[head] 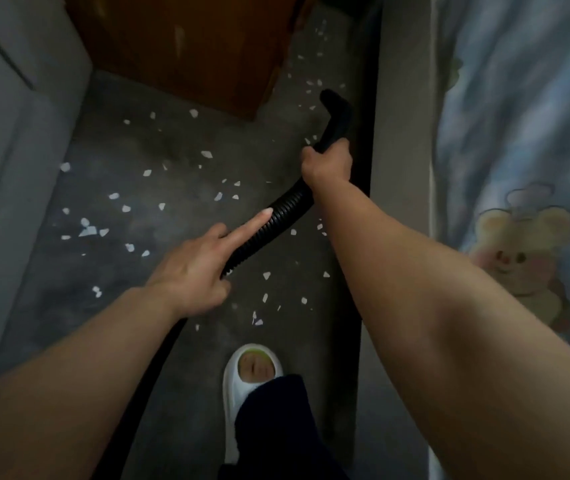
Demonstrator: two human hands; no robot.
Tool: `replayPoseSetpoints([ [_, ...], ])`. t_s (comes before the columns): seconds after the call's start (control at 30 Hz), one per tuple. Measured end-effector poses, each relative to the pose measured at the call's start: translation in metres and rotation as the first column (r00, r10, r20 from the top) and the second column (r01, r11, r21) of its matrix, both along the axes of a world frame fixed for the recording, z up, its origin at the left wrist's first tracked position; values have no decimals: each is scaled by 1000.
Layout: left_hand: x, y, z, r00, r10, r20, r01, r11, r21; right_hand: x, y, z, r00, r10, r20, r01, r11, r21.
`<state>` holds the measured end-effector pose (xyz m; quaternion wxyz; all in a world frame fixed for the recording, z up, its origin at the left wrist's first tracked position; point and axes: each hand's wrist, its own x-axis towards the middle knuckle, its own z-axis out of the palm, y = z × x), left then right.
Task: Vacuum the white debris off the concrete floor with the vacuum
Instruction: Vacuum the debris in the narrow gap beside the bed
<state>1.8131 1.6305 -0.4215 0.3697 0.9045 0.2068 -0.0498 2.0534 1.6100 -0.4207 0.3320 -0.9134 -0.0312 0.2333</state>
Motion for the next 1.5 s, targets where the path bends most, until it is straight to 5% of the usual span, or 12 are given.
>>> replayPoseSetpoints([
  [0.2,46,34,-69,994,-32,101,31,999,14,45,14,-61,993,-81,85,79,996,33],
  [0.7,111,71,-94,980,-194,46,187,975,122,104,38,-92,987,-49,151,40,997,62],
  [0.97,150,96,-91,988,-154,17,147,967,209,146,72,-92,989,-5,149,-13,993,119],
  [1.5,220,107,-97,996,-47,-71,57,989,137,213,122,-103,977,105,188,-122,989,84],
])
